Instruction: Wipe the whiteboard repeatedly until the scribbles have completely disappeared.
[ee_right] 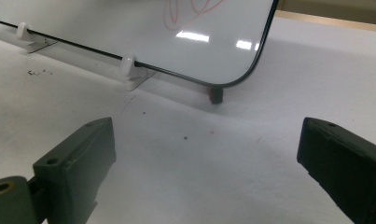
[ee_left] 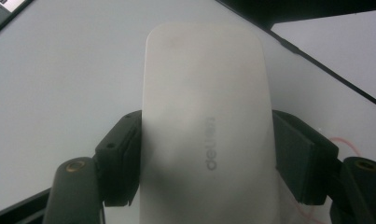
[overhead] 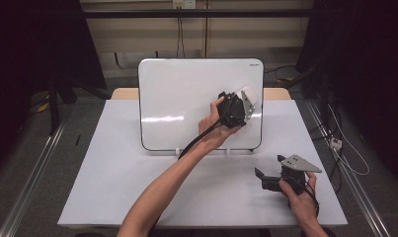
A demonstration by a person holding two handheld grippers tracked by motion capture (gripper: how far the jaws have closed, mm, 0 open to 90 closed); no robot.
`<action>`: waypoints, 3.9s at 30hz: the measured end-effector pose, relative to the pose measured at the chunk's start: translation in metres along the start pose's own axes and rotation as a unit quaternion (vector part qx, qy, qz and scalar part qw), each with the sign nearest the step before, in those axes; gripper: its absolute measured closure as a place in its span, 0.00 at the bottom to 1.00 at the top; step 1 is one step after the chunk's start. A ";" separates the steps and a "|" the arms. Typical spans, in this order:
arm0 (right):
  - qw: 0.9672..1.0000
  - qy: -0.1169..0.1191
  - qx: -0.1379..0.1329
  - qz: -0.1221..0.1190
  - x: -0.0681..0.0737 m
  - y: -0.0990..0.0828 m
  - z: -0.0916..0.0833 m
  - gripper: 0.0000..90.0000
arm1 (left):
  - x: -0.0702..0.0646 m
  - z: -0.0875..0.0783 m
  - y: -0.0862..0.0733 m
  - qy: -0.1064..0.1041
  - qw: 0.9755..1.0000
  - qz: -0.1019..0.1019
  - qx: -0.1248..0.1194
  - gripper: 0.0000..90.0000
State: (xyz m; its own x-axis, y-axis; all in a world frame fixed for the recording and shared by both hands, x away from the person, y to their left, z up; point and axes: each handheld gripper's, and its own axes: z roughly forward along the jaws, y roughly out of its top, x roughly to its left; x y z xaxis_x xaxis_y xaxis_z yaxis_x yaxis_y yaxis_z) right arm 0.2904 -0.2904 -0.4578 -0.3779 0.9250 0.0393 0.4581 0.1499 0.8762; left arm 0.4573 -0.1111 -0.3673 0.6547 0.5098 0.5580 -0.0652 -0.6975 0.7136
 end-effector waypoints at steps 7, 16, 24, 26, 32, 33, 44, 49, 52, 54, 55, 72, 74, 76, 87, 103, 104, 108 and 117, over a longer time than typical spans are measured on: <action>1.000 0.001 -0.002 -0.004 0.000 0.000 0.000 0.05 | -0.016 -0.003 -0.010 -0.011 1.000 0.007 -0.002 0.34; 1.000 0.000 -0.002 -0.005 0.000 0.000 0.000 0.05 | -0.034 -0.009 -0.020 -0.030 1.000 0.004 0.003 0.34; 1.000 0.000 -0.003 -0.004 0.000 0.000 -0.001 0.05 | -0.021 -0.006 -0.012 -0.030 1.000 0.005 0.006 0.34; 1.000 0.001 -0.003 -0.003 0.000 0.000 -0.001 0.05 | -0.014 -0.006 -0.009 -0.025 1.000 0.004 0.009 0.34; 1.000 0.001 -0.003 -0.003 -0.001 0.000 -0.001 0.05 | 0.015 -0.004 0.001 -0.009 1.000 -0.013 0.007 0.34; 1.000 0.001 -0.003 -0.003 -0.001 0.000 -0.001 0.05 | 0.018 -0.004 0.002 -0.008 1.000 -0.021 0.007 0.34; 1.000 0.001 -0.002 -0.006 0.000 0.000 0.001 0.05 | 0.004 -0.005 -0.006 0.001 1.000 -0.001 0.001 0.34; 1.000 0.001 -0.001 -0.004 0.001 0.000 0.001 0.05 | -0.011 -0.007 -0.013 -0.008 1.000 0.010 0.003 0.34; 1.000 0.000 0.000 -0.005 0.001 0.000 0.001 0.05 | -0.013 -0.008 -0.014 -0.012 1.000 0.010 0.003 0.34; 1.000 0.001 0.000 -0.004 0.001 0.000 0.001 0.05 | -0.019 -0.008 -0.016 -0.014 1.000 0.020 0.006 0.34; 1.000 0.001 0.000 -0.005 0.001 0.000 0.002 0.05 | -0.023 -0.008 -0.017 -0.016 1.000 0.025 0.005 0.34; 1.000 0.002 -0.001 -0.006 0.001 0.001 0.002 0.05 | -0.047 -0.009 -0.023 -0.042 0.998 0.052 0.005 0.34; 1.000 0.003 -0.001 -0.006 0.000 0.000 0.002 0.05 | -0.043 -0.009 -0.021 -0.043 0.998 0.051 0.008 0.34; 1.000 0.003 -0.002 -0.006 0.000 0.000 0.002 0.05 | -0.037 -0.008 -0.018 -0.040 0.998 0.053 0.008 0.34; 1.000 0.003 -0.002 -0.005 -0.001 0.000 0.001 0.05 | 0.000 -0.005 -0.005 -0.027 0.999 0.034 0.006 0.34; 1.000 0.003 0.000 -0.009 0.002 0.001 0.002 0.05 | -0.051 -0.011 -0.027 -0.041 0.996 0.081 0.004 0.34; 1.000 0.003 -0.001 -0.009 0.002 0.001 0.002 0.05 | -0.054 -0.011 -0.029 -0.045 0.996 0.083 0.004 0.34; 1.000 0.003 0.000 -0.011 0.002 0.001 0.002 0.05 | -0.067 -0.015 -0.036 -0.053 0.993 0.105 0.006 0.34; 1.000 0.002 -0.001 -0.008 0.001 0.000 0.001 0.05 | -0.057 -0.014 -0.032 -0.058 0.993 0.098 0.011 0.35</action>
State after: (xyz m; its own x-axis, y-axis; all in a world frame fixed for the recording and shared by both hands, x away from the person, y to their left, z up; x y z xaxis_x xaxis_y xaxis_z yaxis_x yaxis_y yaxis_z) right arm 0.2909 -0.2889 -0.4579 -0.3888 0.9209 0.0269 0.4499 0.1643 0.8779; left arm 0.4117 -0.1103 -0.4160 0.7130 0.3033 0.6321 -0.1844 -0.7887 0.5865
